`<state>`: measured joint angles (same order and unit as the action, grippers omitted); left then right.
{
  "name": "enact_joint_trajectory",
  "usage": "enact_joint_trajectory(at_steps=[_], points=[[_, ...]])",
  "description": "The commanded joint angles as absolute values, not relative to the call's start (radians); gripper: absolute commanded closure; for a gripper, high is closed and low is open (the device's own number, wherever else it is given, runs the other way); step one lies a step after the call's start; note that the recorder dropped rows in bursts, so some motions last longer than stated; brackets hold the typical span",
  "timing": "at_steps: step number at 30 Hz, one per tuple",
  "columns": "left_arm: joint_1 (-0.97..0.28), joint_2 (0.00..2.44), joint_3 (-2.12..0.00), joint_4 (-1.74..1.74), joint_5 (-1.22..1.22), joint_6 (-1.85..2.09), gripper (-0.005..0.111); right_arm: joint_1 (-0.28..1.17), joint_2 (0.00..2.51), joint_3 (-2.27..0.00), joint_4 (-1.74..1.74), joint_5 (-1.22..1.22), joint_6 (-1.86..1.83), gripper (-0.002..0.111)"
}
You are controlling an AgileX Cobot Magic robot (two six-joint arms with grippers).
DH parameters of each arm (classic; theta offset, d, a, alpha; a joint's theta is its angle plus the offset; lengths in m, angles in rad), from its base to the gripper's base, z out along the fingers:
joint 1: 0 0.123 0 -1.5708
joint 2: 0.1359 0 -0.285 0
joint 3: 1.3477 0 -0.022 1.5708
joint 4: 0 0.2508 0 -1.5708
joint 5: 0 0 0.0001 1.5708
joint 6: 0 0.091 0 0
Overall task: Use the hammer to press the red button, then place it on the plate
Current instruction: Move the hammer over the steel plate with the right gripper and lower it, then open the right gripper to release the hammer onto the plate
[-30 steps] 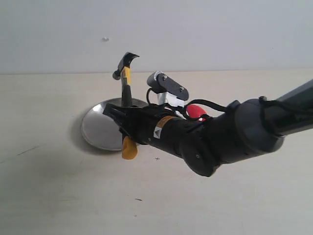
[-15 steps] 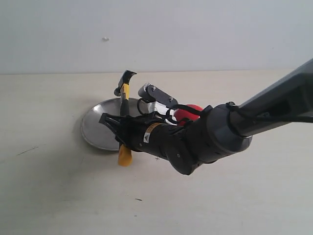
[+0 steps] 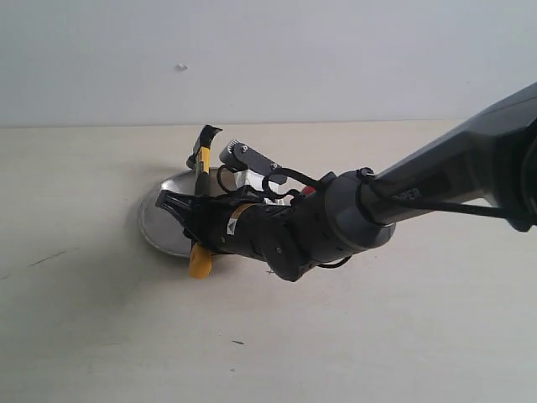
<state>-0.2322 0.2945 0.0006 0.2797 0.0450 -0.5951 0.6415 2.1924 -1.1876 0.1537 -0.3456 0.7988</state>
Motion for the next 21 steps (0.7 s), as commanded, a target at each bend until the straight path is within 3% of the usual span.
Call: enact_joint_trajectory(at_steps=[1,10,21], points=[[-0.229,0.289,0.000,0.275,0.042,-0.603,0.107,0.640,2.190,-1.206,0.139,-0.343,0.778,0.108],[-0.229,0.289,0.000,0.275,0.042,-0.603,0.107,0.640,2.190,-1.206,0.139,-0.309,0.759,0.104],[-0.229,0.289,0.000,0.275,0.042,-0.603,0.107,0.640,2.190,-1.206,0.136,-0.234,0.745,0.067]])
